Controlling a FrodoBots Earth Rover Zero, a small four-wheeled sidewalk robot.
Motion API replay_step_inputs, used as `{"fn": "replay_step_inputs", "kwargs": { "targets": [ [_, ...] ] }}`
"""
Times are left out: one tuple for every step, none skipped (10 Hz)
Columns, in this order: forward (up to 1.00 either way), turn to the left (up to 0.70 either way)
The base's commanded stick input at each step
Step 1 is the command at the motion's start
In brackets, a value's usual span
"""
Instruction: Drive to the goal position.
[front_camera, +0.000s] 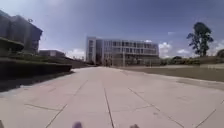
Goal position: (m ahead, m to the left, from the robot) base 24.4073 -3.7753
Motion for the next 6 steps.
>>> {"fn": "replay_step_inputs", "kwargs": {
  "targets": [
    [1.00,0.00],
    [1.00,0.00],
    [1.00,0.00],
    [1.00,0.00],
    [1.00,0.00],
    [1.00,0.00]
  ]
}}
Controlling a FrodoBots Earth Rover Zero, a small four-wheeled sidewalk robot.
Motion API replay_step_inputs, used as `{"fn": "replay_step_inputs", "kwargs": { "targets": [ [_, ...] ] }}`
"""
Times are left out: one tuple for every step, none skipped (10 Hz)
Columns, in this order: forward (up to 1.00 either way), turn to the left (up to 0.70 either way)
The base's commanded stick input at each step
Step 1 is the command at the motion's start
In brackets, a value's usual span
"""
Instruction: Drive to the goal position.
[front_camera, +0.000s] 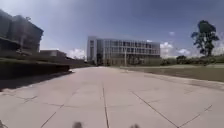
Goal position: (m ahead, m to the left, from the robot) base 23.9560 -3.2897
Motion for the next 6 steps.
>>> {"fn": "replay_step_inputs", "kwargs": {
  "targets": [
    [1.00,0.00],
    [1.00,0.00],
    [1.00,0.00],
    [1.00,0.00],
    [1.00,0.00],
    [1.00,0.00]
  ]
}}
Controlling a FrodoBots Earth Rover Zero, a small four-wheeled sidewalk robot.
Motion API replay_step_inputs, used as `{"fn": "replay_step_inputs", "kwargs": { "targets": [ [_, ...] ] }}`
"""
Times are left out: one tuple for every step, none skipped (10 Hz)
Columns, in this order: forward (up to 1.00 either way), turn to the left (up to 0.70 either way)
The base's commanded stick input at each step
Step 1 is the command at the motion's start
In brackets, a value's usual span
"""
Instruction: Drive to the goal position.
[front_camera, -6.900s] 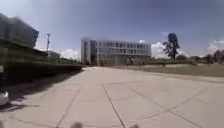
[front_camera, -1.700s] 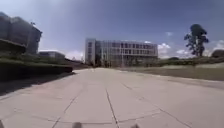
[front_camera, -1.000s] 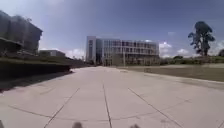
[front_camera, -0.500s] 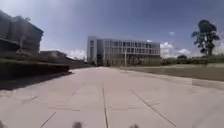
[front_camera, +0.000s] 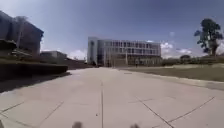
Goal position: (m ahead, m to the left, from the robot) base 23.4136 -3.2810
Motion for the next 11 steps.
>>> {"fn": "replay_step_inputs", "kwargs": {
  "targets": [
    [1.00,0.00],
    [1.00,0.00],
    [1.00,0.00],
    [1.00,0.00],
    [1.00,0.00],
    [1.00,0.00],
    [1.00,0.00],
    [1.00,0.00],
    [1.00,0.00],
    [1.00,0.00],
    [1.00,0.00]
  ]
}}
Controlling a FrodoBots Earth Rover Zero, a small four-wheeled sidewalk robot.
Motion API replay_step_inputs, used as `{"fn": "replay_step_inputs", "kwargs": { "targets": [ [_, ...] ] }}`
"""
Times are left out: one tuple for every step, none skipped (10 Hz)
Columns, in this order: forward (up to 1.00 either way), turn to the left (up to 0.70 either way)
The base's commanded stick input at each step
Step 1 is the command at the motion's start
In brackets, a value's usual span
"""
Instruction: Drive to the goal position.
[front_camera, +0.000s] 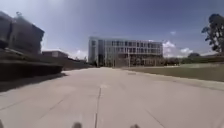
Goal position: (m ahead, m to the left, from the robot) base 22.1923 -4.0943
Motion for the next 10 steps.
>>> {"fn": "replay_step_inputs", "kwargs": {
  "targets": [
    [1.00,0.00],
    [1.00,0.00],
    [1.00,0.00],
    [1.00,0.00],
    [1.00,0.00],
    [1.00,0.00],
    [1.00,0.00],
    [1.00,-0.10],
    [1.00,-0.22],
    [1.00,-0.22]
  ]
}}
